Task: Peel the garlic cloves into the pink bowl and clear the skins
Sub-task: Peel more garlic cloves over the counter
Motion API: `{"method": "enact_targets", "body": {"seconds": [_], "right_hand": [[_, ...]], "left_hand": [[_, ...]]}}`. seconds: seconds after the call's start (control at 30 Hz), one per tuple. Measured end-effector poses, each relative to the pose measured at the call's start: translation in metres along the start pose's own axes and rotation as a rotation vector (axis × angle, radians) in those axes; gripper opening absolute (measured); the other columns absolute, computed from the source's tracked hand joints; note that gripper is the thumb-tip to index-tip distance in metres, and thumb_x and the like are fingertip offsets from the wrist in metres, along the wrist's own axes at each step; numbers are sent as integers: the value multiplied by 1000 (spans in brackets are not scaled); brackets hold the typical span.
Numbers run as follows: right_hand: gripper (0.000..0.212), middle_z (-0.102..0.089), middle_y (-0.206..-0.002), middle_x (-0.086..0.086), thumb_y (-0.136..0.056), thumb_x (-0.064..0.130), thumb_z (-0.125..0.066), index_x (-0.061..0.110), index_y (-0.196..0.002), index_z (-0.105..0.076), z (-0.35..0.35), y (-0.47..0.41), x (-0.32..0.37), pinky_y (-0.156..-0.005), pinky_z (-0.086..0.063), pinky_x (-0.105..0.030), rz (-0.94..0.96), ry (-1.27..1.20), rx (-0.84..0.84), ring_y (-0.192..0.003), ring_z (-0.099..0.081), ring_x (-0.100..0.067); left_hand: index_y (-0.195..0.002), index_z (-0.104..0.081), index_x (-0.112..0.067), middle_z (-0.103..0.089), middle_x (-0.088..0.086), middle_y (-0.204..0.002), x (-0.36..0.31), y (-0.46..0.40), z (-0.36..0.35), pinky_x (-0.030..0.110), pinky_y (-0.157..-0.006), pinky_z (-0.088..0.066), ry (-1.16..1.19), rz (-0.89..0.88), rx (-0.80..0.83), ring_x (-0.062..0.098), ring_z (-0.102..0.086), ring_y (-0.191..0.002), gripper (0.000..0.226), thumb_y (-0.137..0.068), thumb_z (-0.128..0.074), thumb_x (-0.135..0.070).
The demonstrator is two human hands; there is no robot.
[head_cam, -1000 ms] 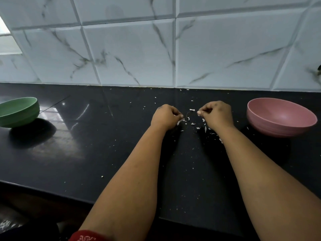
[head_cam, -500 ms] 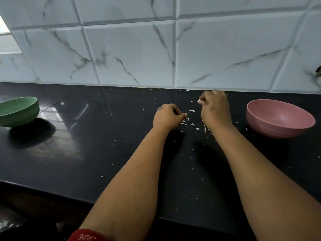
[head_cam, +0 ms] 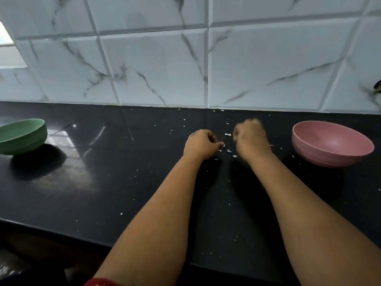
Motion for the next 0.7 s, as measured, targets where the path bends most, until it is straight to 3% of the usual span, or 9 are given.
{"method": "enact_targets", "body": {"seconds": [0.07,0.17,0.3,0.4,0.47,0.6,0.63,0.7], "right_hand": [[19,-64,-100,-15,-88,3,-53,7,-96,-70,-5,4,-2,-77,-44,-32,-33,28,97,-98,-55,-31],[18,-61,-92,-18,-87,0,-51,3,-90,-69,9,1,-1,-71,-34,-32,-1,-70,-109,-95,-51,-33],[17,-69,-90,-14,-83,-2,-57,7,-85,-71,-11,4,-19,-77,-53,-33,-128,-73,114,-87,-63,-31],[15,-71,-86,-12,-82,-1,-62,9,-81,-73,2,-4,-32,-76,-52,-34,-130,-263,-102,-85,-64,-28],[8,-72,-86,-9,-85,5,-66,7,-86,-74,7,-1,-34,-73,-49,-24,-122,-395,-185,-79,-64,-20],[8,-68,-82,2,-87,11,-68,10,-92,-75,-4,8,-29,-61,-38,0,-172,-567,-156,-71,-57,-4],[8,-67,-81,5,-87,13,-68,12,-92,-75,-5,9,-29,-62,-39,0,-188,-596,-156,-70,-57,-3],[6,-70,-82,5,-87,17,-69,17,-90,-74,-11,6,-26,-72,-50,-12,-214,-670,-132,-74,-62,-5]], "left_hand": [[-75,-65,-22,-65,-8,-78,0,0,1,26,-72,-47,9,-7,-15,15,-62,-94,18,-80,-75,-37],[-78,-67,-21,-65,-8,-83,0,2,2,26,-73,-44,0,0,-12,15,-60,-98,15,-81,-74,-35],[-86,-70,-24,-65,-10,-88,2,0,1,23,-77,-42,26,-23,-14,13,-58,-103,5,-83,-73,-27],[-99,-71,-23,-65,-12,-83,-2,1,-1,24,-83,-49,105,-39,15,8,-62,-91,14,-85,-72,-24],[-102,-72,-22,-65,-13,-78,-3,1,1,26,-83,-53,214,-40,-11,6,-62,-80,16,-86,-72,-25],[-97,-74,-17,-72,-6,-80,-6,1,0,23,-75,-54,345,-52,-47,7,-67,-75,19,-83,-75,-30],[-95,-75,-17,-73,-5,-80,-7,2,-2,24,-74,-55,362,-52,-43,9,-68,-76,17,-83,-75,-30],[-88,-76,-18,-74,-3,-79,-6,2,-2,28,-75,-56,426,-39,-53,10,-68,-75,11,-84,-74,-28]]}}
Point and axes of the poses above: each hand's wrist, its own y-axis away from the middle knuckle, its own z-axis out of the back of the hand, x = y × z, the point moved 6 cm from there along -y, towards the middle knuckle
